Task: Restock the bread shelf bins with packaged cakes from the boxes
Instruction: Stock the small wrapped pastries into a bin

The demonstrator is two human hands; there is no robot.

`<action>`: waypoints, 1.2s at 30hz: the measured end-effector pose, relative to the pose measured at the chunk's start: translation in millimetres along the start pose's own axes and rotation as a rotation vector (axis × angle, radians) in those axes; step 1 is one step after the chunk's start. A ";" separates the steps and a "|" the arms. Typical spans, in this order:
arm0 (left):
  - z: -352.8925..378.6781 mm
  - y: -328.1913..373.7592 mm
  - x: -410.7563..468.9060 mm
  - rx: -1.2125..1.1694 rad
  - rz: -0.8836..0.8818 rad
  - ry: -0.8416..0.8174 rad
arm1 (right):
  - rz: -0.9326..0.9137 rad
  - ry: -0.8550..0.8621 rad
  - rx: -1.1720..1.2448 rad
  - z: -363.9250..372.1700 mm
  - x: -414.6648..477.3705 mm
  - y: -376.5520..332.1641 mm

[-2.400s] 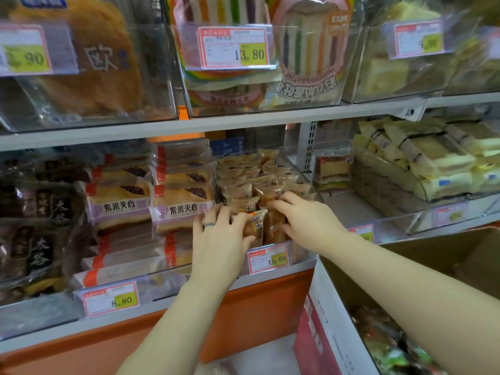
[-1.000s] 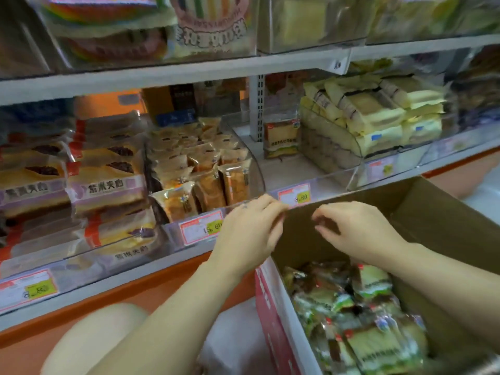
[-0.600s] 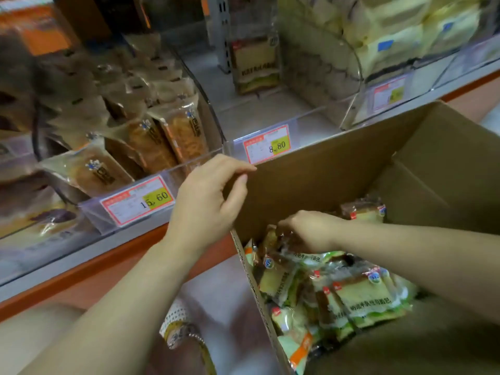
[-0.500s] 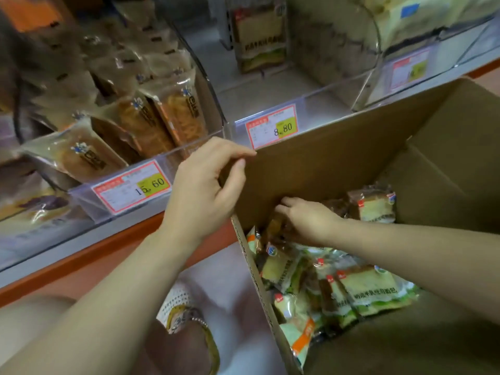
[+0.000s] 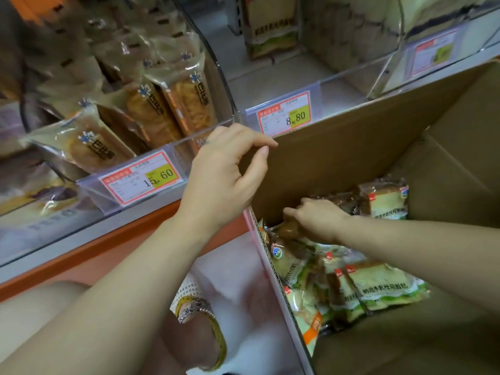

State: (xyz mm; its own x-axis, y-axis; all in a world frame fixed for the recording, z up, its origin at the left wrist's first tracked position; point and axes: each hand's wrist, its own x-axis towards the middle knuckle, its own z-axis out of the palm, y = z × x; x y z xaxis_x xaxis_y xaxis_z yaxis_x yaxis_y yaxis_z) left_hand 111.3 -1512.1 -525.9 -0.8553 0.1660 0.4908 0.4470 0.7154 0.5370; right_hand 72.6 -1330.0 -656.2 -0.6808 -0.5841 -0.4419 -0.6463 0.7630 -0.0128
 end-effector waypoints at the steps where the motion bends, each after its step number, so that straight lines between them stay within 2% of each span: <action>1: -0.4 -0.1 0.0 0.001 0.002 -0.006 | 0.025 0.011 0.044 -14.4 -7.3 2.7; 6: -3.0 5.7 6.8 0.046 0.047 -0.100 | 0.091 0.227 0.386 -86.8 -65.4 19.3; 9: -5.0 13.7 14.2 0.133 0.161 -0.262 | 0.084 0.377 0.512 -106.5 -103.3 25.1; 11: -5.0 19.8 17.6 0.172 0.174 -0.399 | 0.060 0.450 0.598 -114.8 -125.6 22.4; 14: -2.6 34.1 20.3 0.259 0.162 -0.566 | -0.006 0.507 0.769 -122.1 -150.3 18.7; 16: -2.1 41.6 22.2 0.282 0.152 -0.615 | -0.028 0.534 0.907 -124.8 -161.7 21.0; 19: -5.6 48.8 25.3 0.126 0.116 -0.628 | -0.031 0.555 1.107 -127.6 -173.9 27.8; 21: -7.4 51.9 25.3 0.052 0.071 -0.583 | -0.015 0.539 1.208 -127.0 -176.4 33.5; 23: -13.1 51.3 25.1 0.078 0.076 -0.420 | 0.055 0.470 1.229 -121.8 -172.6 39.1; 26: -30.4 42.0 26.3 0.100 0.054 -0.148 | 0.163 0.270 1.006 -106.4 -154.8 41.0; 29: -42.3 30.4 23.4 0.135 -0.009 0.019 | 0.109 0.107 0.733 -86.9 -122.3 26.2; 32: -44.1 19.8 16.9 0.188 -0.045 0.064 | 0.003 0.051 0.525 -63.5 -78.8 5.1; 36: -42.3 8.2 13.3 0.227 -0.072 0.044 | -0.094 0.009 0.452 -30.8 -23.2 -16.1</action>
State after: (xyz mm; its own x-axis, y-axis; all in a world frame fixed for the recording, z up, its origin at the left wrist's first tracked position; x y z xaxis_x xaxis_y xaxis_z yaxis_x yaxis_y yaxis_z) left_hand 114.6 -1532.8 -486.0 -0.8683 0.0824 0.4891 0.3106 0.8592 0.4066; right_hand 88.2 -1337.3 -618.1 -0.6308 -0.6572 -0.4126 -0.4914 0.7498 -0.4430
